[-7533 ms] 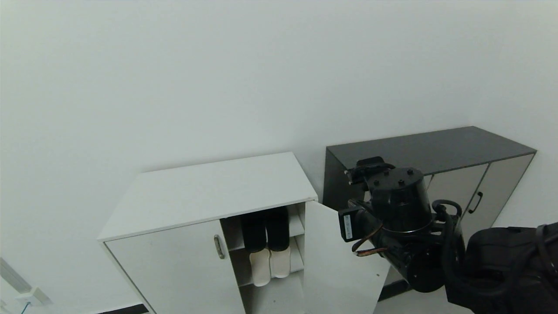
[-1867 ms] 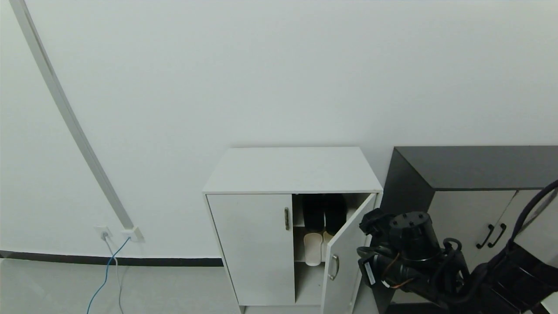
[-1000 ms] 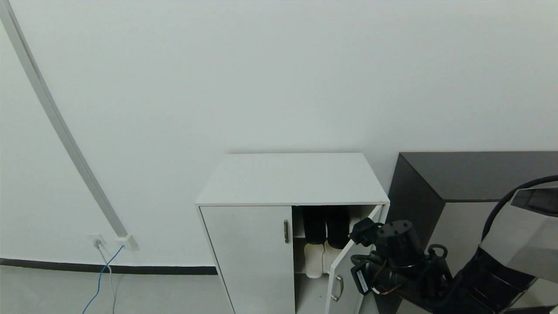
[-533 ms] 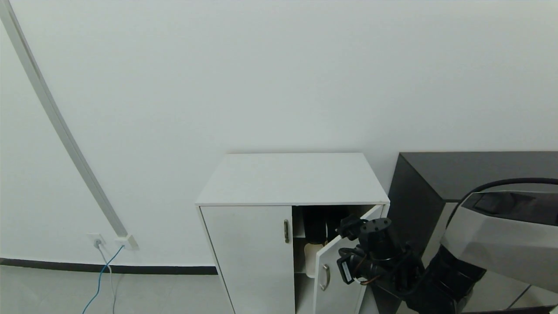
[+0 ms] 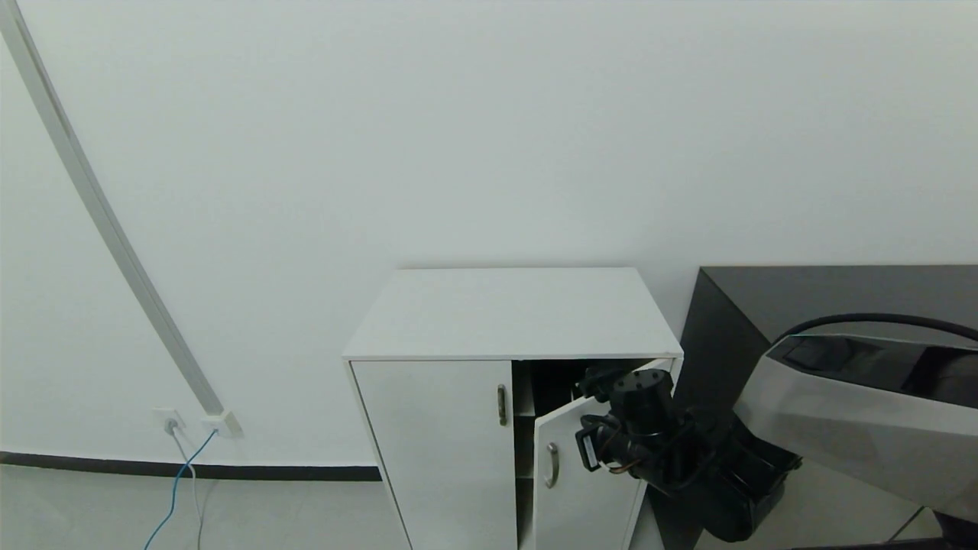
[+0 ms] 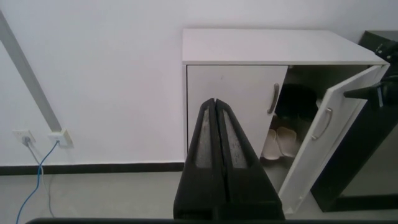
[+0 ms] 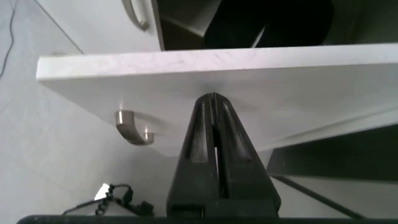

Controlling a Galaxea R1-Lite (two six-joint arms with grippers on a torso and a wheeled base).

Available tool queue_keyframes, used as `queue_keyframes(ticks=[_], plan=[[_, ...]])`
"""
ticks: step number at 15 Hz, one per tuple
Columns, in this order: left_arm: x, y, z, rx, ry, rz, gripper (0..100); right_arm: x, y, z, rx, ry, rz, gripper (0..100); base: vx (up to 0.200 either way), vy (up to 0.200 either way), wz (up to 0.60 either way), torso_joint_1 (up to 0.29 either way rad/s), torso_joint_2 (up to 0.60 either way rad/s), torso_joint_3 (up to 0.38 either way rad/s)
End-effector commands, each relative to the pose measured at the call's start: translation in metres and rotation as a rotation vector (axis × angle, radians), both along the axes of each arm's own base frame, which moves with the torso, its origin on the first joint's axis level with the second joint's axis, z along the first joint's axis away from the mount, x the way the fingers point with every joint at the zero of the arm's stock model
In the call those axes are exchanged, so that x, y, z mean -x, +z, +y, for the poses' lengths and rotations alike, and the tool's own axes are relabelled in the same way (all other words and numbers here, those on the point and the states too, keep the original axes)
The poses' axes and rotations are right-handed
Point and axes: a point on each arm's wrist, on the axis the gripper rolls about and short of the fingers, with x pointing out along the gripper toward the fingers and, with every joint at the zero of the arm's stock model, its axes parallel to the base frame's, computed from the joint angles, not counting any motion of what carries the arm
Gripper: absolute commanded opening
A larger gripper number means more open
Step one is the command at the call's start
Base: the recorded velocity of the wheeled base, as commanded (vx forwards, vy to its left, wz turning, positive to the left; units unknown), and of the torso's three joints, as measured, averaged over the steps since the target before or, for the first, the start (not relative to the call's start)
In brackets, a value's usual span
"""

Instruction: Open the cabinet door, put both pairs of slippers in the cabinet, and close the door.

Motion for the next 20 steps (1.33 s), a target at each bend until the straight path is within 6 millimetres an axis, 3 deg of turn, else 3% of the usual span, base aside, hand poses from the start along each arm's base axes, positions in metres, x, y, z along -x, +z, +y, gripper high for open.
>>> queue_keyframes(ticks=[1, 11, 20], plan=[[0.000, 0.000, 0.000, 0.000, 0.000, 0.001, 0, -0.011, -0.011, 0.002, 0.002, -0.013, 0.003, 0, 0.000, 0.000, 0.00, 0.000, 0.00, 0.000], [0.000, 0.000, 0.000, -0.001, 0.000, 0.002, 0, -0.052, -0.023, 0.002, -0.030, -0.065, -0.047, 0, 0.000, 0.000, 0.00, 0.000, 0.00, 0.000], [0.000, 0.000, 0.000, -0.001, 0.000, 0.002, 0, -0.074, -0.031, -0.007, -0.035, -0.107, -0.062, 0, 0.000, 0.000, 0.00, 0.000, 0.00, 0.000]])
